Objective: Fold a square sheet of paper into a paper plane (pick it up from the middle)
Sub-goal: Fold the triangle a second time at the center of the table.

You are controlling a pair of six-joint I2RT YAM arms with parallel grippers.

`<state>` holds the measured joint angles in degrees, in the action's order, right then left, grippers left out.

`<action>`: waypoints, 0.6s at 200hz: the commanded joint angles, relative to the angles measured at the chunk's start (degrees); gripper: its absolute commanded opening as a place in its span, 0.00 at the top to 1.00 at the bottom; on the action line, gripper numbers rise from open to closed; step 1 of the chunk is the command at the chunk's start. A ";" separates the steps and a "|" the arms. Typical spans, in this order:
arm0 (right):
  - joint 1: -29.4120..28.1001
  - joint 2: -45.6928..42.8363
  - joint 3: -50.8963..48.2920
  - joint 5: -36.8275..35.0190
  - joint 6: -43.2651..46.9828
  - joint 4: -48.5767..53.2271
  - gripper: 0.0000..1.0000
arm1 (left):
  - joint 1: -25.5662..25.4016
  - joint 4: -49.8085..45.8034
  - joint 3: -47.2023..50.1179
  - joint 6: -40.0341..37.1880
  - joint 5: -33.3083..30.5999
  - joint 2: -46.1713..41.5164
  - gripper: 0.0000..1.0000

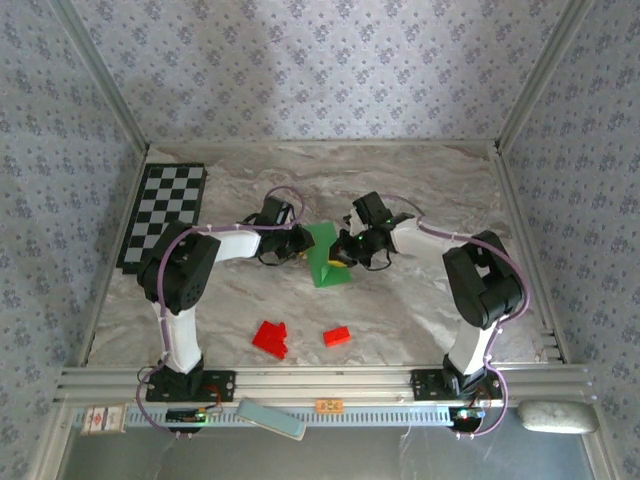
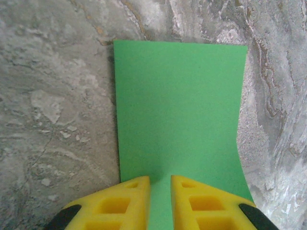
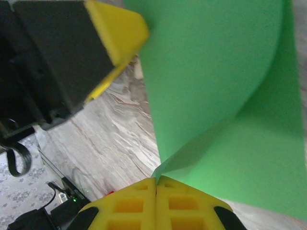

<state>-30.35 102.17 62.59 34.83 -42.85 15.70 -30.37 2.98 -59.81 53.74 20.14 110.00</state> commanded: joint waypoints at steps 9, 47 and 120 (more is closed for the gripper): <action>-0.97 2.76 1.96 1.12 -0.74 -2.01 1.00 | -0.30 -4.64 0.55 -1.42 -0.02 1.01 0.81; -1.93 5.25 3.31 0.94 -1.20 -3.23 1.00 | -0.29 -4.83 0.47 -1.44 0.07 0.82 0.81; -2.76 8.63 3.87 -0.61 -2.26 -5.12 1.00 | -0.29 -4.65 0.50 -1.18 0.25 0.74 0.81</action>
<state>-32.77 109.27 65.19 35.14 -44.14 11.44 -30.37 2.96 -59.81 53.39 20.18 110.00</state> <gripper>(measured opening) 0.056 0.192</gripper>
